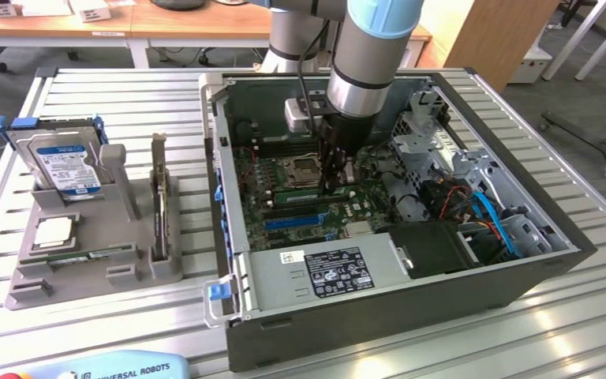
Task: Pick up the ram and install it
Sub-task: 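Insert the ram into the slot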
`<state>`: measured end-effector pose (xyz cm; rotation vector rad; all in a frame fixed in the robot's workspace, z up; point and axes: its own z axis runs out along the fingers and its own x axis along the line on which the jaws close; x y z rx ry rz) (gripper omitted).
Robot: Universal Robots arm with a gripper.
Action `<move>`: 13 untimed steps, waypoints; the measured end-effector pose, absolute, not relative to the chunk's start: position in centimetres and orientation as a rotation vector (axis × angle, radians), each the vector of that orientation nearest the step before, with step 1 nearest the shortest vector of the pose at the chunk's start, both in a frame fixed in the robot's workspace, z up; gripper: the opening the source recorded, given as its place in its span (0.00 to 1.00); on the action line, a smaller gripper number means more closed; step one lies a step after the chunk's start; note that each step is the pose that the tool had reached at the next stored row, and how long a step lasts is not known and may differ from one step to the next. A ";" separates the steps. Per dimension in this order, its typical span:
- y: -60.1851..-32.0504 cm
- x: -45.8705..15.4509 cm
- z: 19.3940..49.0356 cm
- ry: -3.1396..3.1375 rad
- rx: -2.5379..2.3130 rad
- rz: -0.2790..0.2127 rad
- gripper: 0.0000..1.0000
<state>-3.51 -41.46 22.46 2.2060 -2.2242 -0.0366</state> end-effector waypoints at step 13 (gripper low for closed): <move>-41.5 -3.5 22.5 -2.224 2.206 -0.037 0.19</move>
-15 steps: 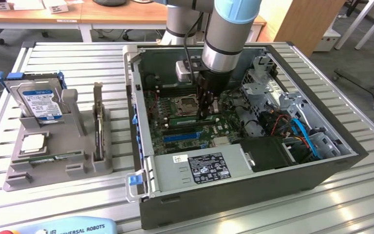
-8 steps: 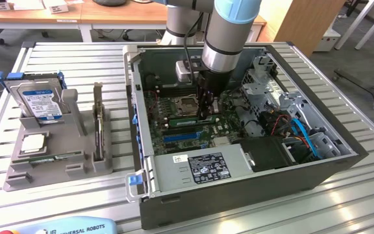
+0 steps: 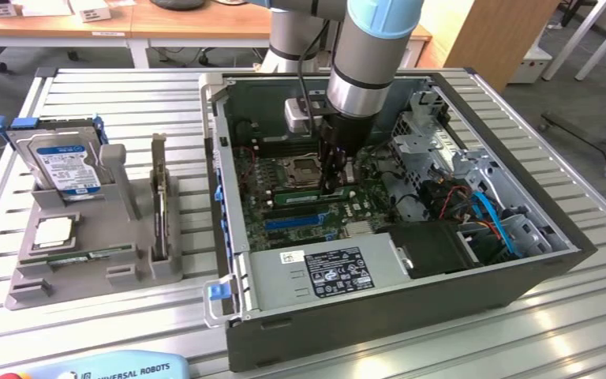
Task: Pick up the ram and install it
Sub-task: 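Insert the ram into the slot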
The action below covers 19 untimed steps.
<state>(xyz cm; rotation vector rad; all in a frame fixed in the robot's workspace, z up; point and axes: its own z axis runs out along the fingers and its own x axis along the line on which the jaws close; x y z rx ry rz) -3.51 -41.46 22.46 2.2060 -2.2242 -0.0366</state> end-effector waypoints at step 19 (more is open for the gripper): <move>-41.5 -3.5 24.9 -2.224 2.206 -0.037 0.19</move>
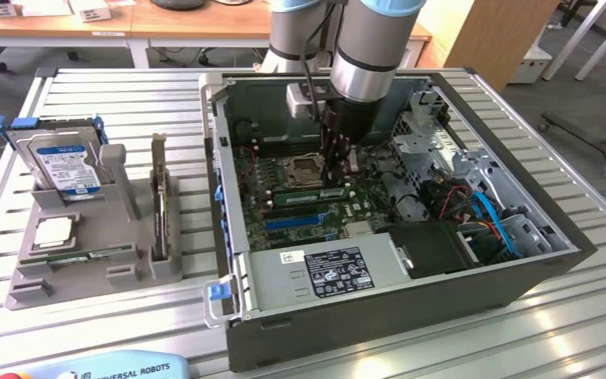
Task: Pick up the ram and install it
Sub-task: 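Insert the ram into the slot, then press down the ram until it locks into place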
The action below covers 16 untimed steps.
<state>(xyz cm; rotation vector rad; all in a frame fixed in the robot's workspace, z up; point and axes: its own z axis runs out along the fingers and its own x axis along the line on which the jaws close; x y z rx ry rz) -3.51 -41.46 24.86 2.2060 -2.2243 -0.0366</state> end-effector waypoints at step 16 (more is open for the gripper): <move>-41.5 -3.5 26.3 -2.224 2.206 -0.037 0.19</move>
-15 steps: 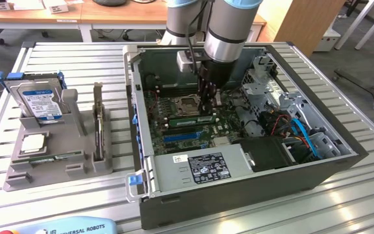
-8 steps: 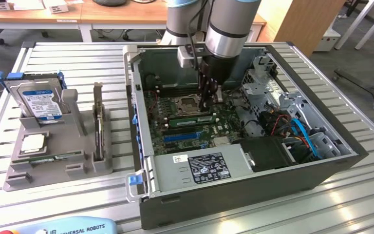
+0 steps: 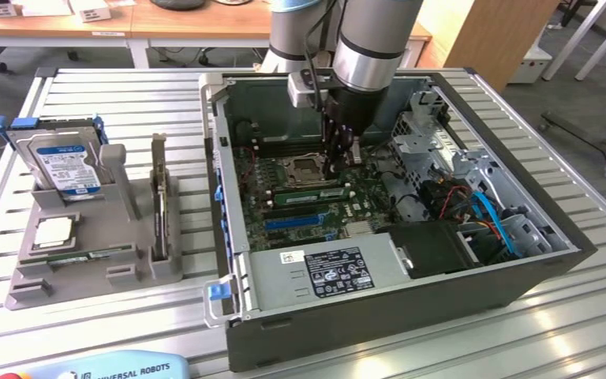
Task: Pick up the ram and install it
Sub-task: 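Press down the ram until it locks into place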
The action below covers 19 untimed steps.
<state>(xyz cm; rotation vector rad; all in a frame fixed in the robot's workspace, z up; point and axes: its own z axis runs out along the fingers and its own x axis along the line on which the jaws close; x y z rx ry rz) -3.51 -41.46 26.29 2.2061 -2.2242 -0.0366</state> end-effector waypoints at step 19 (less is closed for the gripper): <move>-41.5 -3.5 26.3 -2.224 2.206 -0.037 0.10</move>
